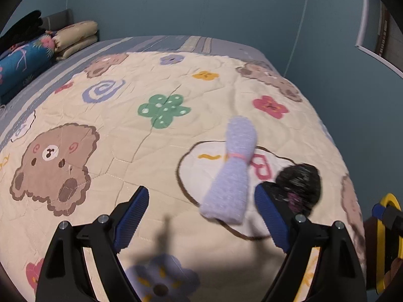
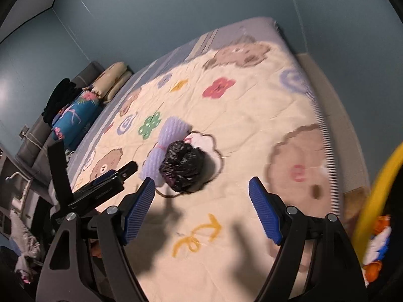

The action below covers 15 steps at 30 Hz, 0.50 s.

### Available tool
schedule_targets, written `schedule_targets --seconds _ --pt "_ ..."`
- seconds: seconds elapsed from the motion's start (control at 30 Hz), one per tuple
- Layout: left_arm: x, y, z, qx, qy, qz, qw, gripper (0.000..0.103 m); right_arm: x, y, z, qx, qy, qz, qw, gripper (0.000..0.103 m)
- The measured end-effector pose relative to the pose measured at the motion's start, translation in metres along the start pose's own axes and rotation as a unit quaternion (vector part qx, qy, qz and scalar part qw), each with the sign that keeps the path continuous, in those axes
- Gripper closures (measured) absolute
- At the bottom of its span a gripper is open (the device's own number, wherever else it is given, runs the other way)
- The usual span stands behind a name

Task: Collect trash
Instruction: 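Move both tools back over the lavender mesh sleeve and black bag, then grasp the lavender mesh sleeve with the left tool while the right tool grasps the black bag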

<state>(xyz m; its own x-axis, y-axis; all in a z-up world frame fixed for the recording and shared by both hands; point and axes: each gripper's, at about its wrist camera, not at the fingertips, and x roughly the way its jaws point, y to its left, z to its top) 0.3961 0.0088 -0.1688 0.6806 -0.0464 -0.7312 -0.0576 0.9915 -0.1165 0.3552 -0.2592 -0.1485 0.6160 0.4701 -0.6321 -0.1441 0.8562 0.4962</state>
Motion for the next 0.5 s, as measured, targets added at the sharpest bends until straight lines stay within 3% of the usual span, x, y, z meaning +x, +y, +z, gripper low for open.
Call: schedule_targets --seconds 0.27,0.5 --pt "0.034 0.014 -0.001 -0.037 0.028 -0.019 0.9987 0.02 0.051 0.015 0.016 -0.002 0.023 0.008 1.0 0.029" --pt "0.047 0.007 -0.007 -0.033 0.035 -0.041 0.998 0.022 0.084 0.014 0.023 0.002 0.04 -0.014 0.999 0.029"
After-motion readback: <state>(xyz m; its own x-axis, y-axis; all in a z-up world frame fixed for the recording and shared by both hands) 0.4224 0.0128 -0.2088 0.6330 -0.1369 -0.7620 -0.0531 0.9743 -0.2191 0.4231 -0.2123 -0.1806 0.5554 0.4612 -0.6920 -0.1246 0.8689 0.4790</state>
